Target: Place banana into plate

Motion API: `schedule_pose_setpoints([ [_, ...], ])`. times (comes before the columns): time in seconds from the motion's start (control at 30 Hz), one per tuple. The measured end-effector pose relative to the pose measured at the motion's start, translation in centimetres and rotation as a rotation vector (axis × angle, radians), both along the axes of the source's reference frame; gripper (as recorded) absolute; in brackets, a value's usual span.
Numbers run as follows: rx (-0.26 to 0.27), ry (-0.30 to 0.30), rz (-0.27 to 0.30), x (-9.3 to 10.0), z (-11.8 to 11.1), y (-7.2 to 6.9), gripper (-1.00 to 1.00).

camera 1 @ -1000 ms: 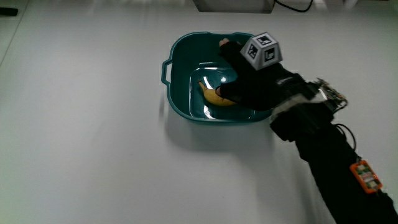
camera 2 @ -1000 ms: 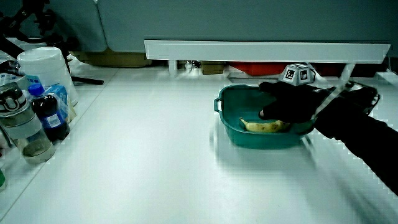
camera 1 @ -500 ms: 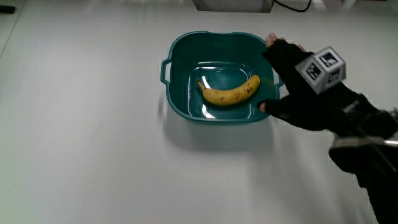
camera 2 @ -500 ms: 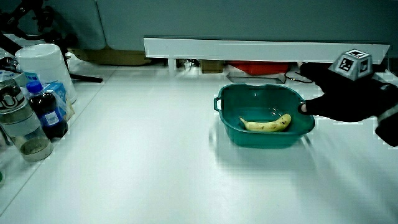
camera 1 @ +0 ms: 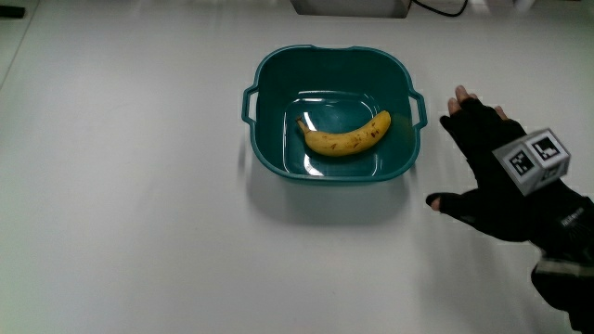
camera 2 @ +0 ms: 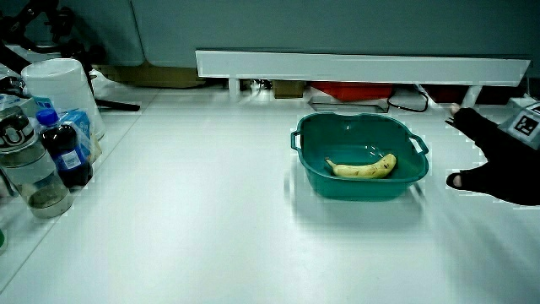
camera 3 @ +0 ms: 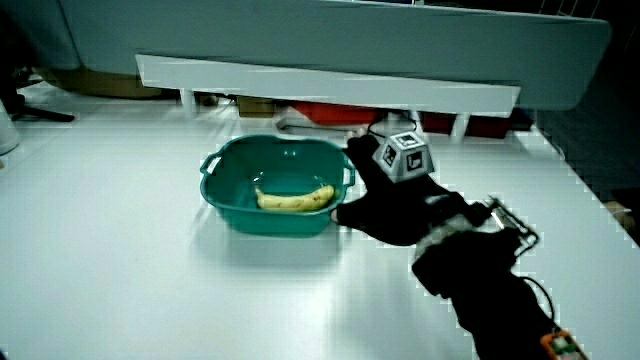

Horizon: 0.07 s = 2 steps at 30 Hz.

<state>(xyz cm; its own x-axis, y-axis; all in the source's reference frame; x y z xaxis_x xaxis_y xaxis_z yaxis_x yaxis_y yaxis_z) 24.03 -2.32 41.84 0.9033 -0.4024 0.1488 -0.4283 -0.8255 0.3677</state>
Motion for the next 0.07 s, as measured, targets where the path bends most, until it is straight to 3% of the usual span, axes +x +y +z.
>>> schedule_pose_setpoints([
  [0.07,0.013,-0.023,0.009,0.5,-0.42,0.72,-1.0],
])
